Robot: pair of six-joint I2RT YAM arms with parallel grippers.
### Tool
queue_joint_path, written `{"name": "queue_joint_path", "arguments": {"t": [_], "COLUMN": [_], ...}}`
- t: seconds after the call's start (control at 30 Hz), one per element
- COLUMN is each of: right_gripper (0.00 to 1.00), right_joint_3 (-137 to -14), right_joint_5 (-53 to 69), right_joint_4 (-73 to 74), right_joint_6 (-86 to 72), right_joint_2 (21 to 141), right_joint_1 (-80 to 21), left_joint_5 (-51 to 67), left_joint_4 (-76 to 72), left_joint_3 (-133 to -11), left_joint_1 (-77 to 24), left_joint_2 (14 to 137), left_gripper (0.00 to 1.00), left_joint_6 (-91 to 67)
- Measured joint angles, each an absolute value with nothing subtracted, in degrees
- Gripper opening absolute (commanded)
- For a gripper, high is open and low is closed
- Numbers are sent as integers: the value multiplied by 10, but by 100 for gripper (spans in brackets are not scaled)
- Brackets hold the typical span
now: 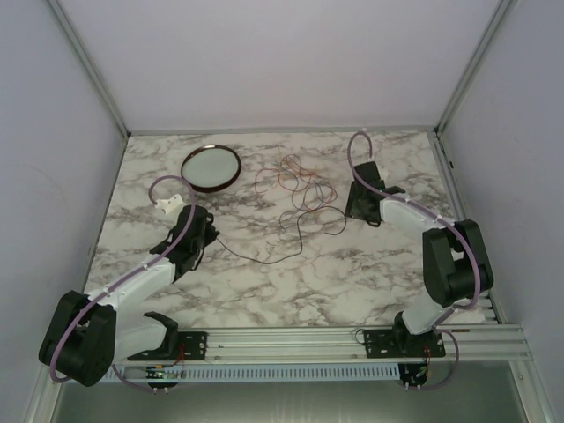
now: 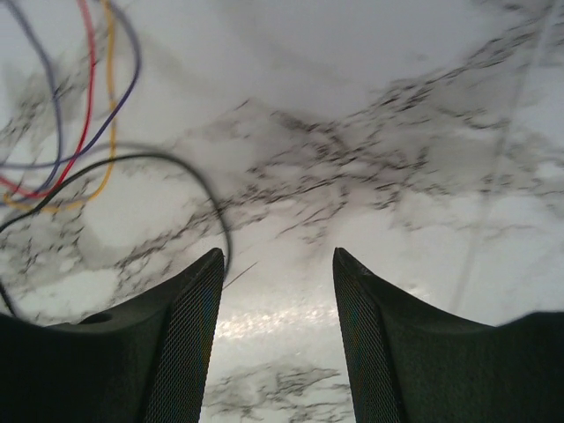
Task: Zip-tie the wires
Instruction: Place the cable at the center of the board.
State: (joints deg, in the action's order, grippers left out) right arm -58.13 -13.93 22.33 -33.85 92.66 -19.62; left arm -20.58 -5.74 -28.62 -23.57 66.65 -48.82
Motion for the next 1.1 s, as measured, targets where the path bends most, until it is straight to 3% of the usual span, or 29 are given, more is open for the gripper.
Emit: {"name": "queue_joint_path", "arguments": {"t": [0.4,0.6,0.87,1.1], "right_gripper": [46,30,1,0], "right_joint_3": [-577,-583,-582,-573], "right_joint_5": [-115,-117,-139,-147], "right_joint_4": [219,217,220,220], "right_joint_6": [-345,-348,-347,-334], "right_joint_2": [980,992,994,987], "right_joint_1": [-254,-255,-252,-212], "left_joint_5": [-205,-208,-229,-232], "left_joint_4": [-58,-57,-39,-16], "left_joint_3": [-286,-286,-286,-265], "left_joint_1": [-236,-236,-233,-227], "left_joint_2": [667,666,666,649], "left_gripper": [0,0,0,0], "left_joint_6": [-477,-476,-470,-470]}}
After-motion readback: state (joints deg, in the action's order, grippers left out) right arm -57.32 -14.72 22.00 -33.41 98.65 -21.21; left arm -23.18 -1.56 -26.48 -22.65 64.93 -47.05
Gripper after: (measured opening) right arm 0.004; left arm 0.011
